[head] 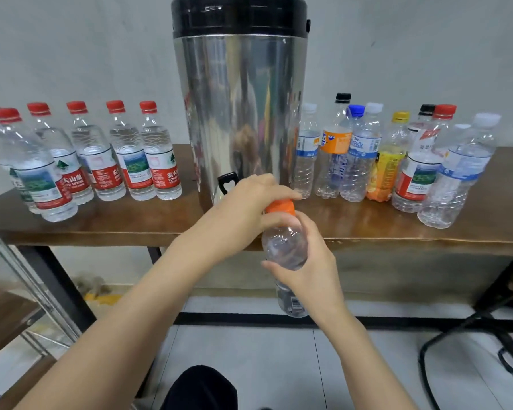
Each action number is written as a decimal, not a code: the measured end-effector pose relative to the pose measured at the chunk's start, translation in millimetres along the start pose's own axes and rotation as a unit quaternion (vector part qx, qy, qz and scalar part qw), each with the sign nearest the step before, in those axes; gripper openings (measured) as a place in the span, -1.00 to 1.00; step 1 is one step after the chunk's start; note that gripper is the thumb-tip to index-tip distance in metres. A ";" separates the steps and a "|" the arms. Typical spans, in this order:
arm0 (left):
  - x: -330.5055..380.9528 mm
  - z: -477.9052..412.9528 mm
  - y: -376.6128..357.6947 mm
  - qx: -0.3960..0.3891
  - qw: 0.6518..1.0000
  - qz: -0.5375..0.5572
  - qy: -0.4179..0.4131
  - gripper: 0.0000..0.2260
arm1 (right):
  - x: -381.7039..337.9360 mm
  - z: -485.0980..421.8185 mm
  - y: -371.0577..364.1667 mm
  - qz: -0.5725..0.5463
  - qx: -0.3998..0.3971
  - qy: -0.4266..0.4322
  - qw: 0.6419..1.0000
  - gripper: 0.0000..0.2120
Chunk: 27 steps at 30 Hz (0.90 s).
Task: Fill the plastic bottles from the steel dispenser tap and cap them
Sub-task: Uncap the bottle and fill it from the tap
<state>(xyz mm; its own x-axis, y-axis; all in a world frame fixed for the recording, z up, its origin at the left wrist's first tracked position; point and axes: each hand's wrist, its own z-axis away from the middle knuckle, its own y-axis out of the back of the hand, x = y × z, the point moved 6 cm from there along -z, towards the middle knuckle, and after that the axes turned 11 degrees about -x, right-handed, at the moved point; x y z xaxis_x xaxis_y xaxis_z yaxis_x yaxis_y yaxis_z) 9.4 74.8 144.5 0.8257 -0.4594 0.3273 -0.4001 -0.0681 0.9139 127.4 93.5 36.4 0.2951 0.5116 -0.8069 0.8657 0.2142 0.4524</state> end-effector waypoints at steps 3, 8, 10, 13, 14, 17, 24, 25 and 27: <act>-3.7 3.0 -3.1 -0.016 0.985 -0.143 0.092 -0.38 | -1.1 3.4 -5.2 0.003 0.005 0.001 1.000 -0.17; 2.2 18.4 2.6 -0.088 0.994 0.044 -0.045 -0.47 | -1.8 0.2 -6.4 -0.006 0.004 0.000 1.000 -0.17; 0.4 24.2 7.6 -0.094 0.992 0.043 -0.072 -0.52 | -3.7 -0.2 -8.6 -0.003 0.003 0.004 1.000 -0.16; -6.4 27.0 14.8 -0.049 0.995 0.014 -0.081 -0.68 | -8.6 -0.5 -14.9 0.003 -0.006 0.008 1.000 -0.16; -9.4 27.6 15.7 -0.040 0.997 0.011 -0.065 -0.71 | -10.3 -0.7 -17.6 0.004 -0.008 0.008 1.000 -0.16; -15.7 29.9 16.4 -0.015 1.000 -0.009 0.014 -0.72 | -14.3 -1.2 -25.1 0.021 -0.006 0.009 1.000 -0.14; -62.5 55.1 61.4 0.238 0.962 0.008 0.135 -0.68 | 3.4 -0.7 -28.6 -0.014 0.008 -0.020 1.000 -0.17; -86.7 57.1 60.8 0.246 0.954 0.015 0.172 -0.67 | 7.9 -0.2 -28.8 -0.017 0.009 -0.025 0.999 -0.17; -138.3 58.1 45.3 0.222 0.944 0.030 0.243 -0.65 | 16.2 0.7 -31.5 -0.024 0.011 -0.037 0.999 -0.18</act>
<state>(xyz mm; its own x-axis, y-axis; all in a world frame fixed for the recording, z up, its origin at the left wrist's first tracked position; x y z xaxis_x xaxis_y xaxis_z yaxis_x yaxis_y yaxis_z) -146.0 83.8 126.7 0.8379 -0.0201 0.5454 -0.4899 -0.4682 0.7354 105.2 94.4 8.8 0.2820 0.4374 -0.8539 0.8877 0.2188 0.4052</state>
